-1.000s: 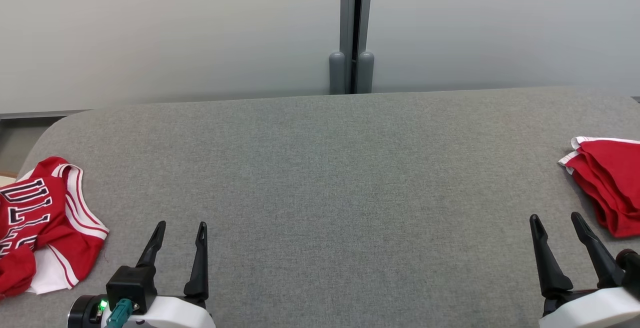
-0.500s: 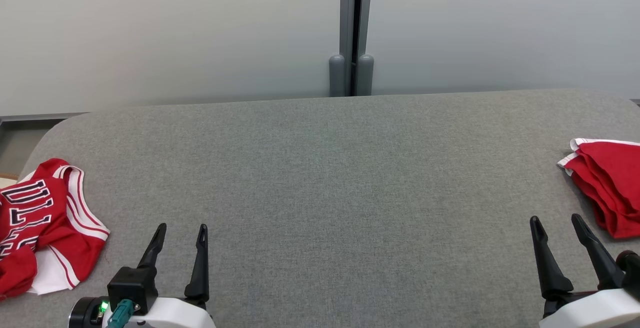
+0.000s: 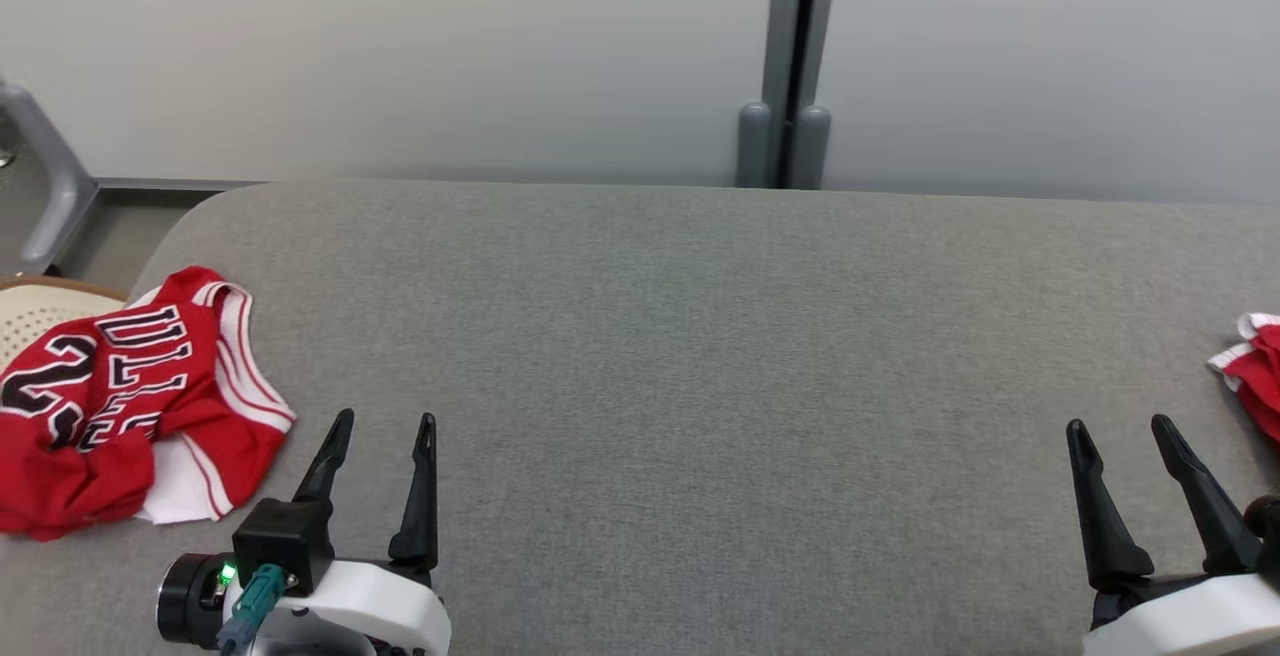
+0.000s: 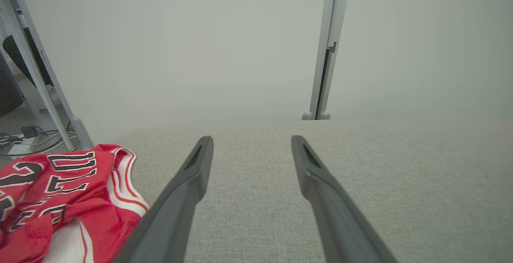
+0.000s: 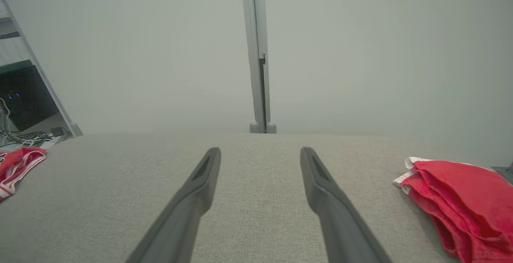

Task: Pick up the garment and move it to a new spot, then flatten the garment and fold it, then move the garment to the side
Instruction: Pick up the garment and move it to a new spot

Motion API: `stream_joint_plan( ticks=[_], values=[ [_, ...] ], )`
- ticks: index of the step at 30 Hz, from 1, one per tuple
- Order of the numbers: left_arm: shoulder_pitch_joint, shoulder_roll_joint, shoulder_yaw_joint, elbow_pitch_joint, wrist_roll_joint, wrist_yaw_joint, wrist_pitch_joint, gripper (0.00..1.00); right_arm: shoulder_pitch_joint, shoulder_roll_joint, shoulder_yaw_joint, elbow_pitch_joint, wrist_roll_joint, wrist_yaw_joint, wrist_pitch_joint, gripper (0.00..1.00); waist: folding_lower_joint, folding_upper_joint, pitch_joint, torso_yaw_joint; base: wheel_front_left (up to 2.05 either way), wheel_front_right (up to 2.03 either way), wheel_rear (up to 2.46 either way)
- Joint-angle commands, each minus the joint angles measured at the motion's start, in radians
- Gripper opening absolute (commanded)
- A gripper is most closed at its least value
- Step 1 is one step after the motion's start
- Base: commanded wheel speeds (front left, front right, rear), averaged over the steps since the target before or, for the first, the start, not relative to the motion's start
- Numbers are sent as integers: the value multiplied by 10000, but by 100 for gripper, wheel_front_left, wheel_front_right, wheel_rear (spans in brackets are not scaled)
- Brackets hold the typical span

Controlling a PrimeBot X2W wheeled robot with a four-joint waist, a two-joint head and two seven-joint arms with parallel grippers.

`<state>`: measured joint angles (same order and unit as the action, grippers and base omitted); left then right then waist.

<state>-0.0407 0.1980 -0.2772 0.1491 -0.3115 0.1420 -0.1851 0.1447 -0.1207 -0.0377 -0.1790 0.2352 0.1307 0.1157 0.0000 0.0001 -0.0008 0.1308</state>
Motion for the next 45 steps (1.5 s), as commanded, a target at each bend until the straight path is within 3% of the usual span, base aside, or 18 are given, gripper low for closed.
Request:
stream_joint_plan(
  ticks=[1, 9, 16, 32, 39, 45],
  values=[
    [-175, -23, -59, 31, -2, -7, 10, 100, 100, -5, -5, -137, -108, 0, 60, 100, 0, -1, 11, 697, 0, 0, 0],
    [-409, -38, -46, 116, -123, -36, -98, 100, 96, -37, 294, -438, -192, 0, 150, 100, 0, -1, -77, 2606, 0, 0, 0],
    [-406, 16, 79, 127, -261, 9, -166, 100, 40, -14, 527, -384, -157, 0, 163, 100, 0, -1, -155, 3810, 0, 0, 0],
    [-130, 9, 387, -239, -486, 319, -450, 100, -874, -423, 1185, 172, 25, 0, 182, 100, 0, -1, 161, 4004, 0, 0, 0],
    [-486, -119, 247, 31, -549, 250, -491, 100, -899, -469, 1135, 251, 79, 0, 161, 100, 0, -1, 211, 4029, 0, 0, 0],
    [-1516, -594, 95, 996, -788, -42, -557, 100, -747, -549, 773, -134, -18, 0, 374, 100, 0, -1, 804, 4044, 0, 0, 0]
  ],
)
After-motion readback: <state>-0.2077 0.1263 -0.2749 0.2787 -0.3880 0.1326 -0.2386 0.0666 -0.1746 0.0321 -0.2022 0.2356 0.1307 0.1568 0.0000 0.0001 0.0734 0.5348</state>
